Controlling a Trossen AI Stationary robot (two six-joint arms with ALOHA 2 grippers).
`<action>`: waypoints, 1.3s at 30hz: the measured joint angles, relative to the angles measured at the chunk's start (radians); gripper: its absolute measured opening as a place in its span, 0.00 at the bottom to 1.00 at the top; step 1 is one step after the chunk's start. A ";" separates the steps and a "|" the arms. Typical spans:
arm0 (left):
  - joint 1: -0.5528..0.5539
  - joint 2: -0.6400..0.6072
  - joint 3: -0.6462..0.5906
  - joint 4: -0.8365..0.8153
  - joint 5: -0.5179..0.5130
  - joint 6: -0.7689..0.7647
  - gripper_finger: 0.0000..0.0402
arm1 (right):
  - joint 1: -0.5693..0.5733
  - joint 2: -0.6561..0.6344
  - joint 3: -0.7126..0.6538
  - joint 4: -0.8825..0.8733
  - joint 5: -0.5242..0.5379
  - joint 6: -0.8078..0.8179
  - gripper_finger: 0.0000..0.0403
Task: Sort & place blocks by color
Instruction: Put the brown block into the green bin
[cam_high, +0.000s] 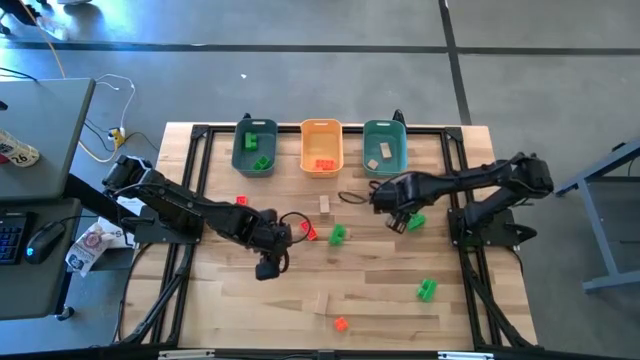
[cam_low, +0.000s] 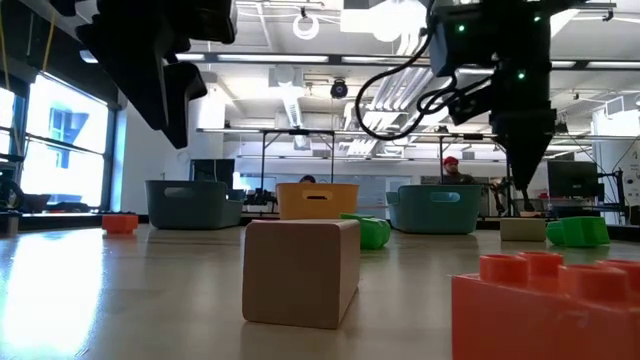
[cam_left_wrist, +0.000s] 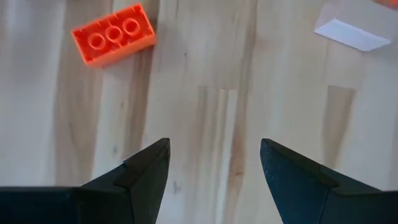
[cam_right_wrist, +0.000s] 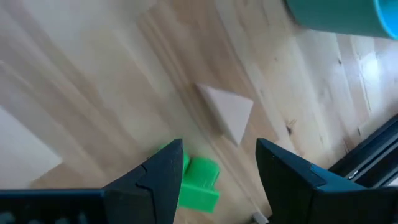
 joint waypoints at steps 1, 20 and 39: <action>0.002 0.000 0.000 0.000 -0.013 0.011 0.59 | -0.012 0.000 0.000 0.008 -0.001 -0.008 0.47; 0.168 0.001 0.000 0.054 -0.080 0.158 0.59 | -0.118 0.071 0.000 0.038 -0.059 -0.104 0.47; 0.222 0.001 0.000 0.053 -0.079 0.176 0.59 | -0.163 0.237 0.000 0.046 -0.033 -0.077 0.47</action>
